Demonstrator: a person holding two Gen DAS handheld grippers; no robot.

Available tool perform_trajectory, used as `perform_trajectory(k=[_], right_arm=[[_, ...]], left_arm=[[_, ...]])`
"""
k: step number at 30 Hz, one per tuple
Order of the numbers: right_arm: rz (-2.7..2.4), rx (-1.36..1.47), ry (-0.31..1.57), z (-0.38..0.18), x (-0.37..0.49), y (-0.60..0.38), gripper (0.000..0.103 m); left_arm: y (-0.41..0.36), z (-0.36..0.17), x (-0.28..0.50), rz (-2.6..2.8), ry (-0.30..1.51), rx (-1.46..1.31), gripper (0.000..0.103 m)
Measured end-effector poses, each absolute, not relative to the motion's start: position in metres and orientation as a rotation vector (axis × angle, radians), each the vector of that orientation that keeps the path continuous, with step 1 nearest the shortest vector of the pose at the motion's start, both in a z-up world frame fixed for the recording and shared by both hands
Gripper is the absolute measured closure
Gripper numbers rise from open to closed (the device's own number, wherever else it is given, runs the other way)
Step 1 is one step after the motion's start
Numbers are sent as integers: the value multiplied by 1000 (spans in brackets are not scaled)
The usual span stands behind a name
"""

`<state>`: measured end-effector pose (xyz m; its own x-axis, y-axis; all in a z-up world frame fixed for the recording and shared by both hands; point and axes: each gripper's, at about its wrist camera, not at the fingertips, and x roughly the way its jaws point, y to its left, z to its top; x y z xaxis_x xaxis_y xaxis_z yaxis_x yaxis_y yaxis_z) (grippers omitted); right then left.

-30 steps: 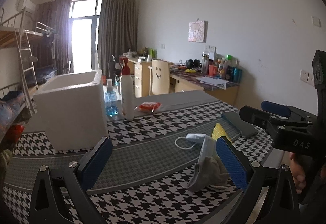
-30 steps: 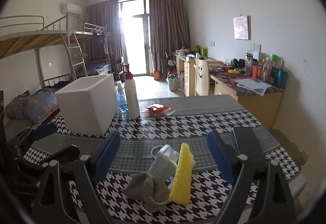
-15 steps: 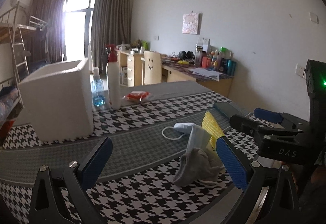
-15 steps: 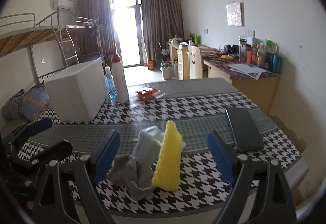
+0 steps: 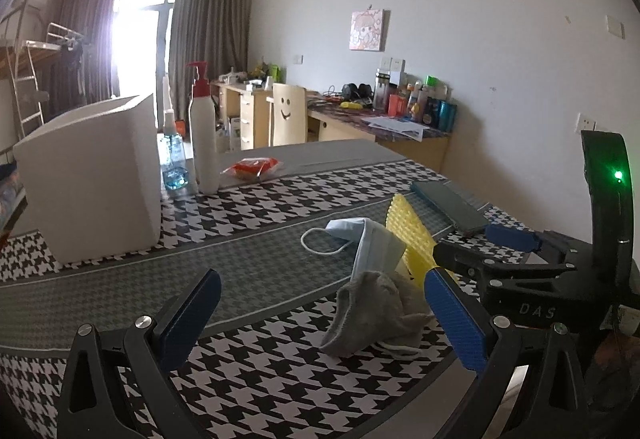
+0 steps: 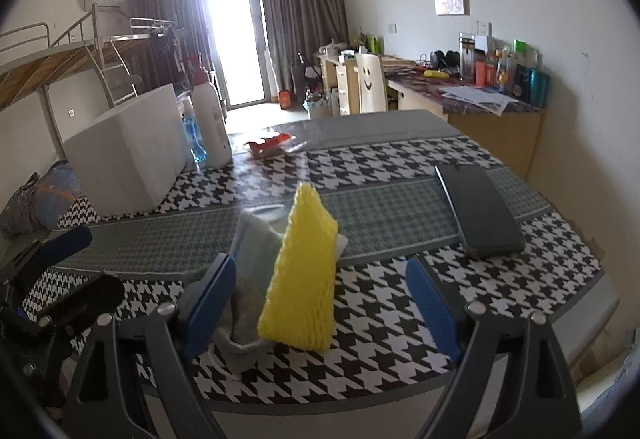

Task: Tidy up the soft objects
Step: 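Move the right gripper to the yellow sponge while the left gripper approaches the grey cloth, then close the right gripper on the yellow sponge while the left gripper grasps the grey cloth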

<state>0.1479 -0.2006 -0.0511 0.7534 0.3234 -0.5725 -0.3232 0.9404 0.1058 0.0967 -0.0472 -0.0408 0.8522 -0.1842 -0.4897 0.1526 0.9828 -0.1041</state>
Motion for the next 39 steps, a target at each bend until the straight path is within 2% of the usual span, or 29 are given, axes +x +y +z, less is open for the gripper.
perform_trajectory(k=[11,22,23,24,26,28,32,39], right_arm=[[352,-3,698,-72,157,-204,24],[346,51,769,-86,166,-224,51],[355,53,769,-87,165,-223,55],[357,48,772,-87,166,-222,65],[368,46,792,-91,167,-220,70],[368,57,814,-95,169,-221,82],[349,62,818,-98,170,-226,83],[333,69,825,-99,170,-234,83]], left_arm=[[-53,-55,112,-182,580,-54,1],[-67,-67,123,-223,640,-28,1],[-68,-68,124,-228,647,-26,1],[-69,-69,126,-233,653,-25,1],[-71,-71,127,-237,664,-21,1],[-73,-74,129,-241,675,-16,1],[-78,-77,131,-254,697,-12,1],[-93,-87,135,-300,751,34,26]])
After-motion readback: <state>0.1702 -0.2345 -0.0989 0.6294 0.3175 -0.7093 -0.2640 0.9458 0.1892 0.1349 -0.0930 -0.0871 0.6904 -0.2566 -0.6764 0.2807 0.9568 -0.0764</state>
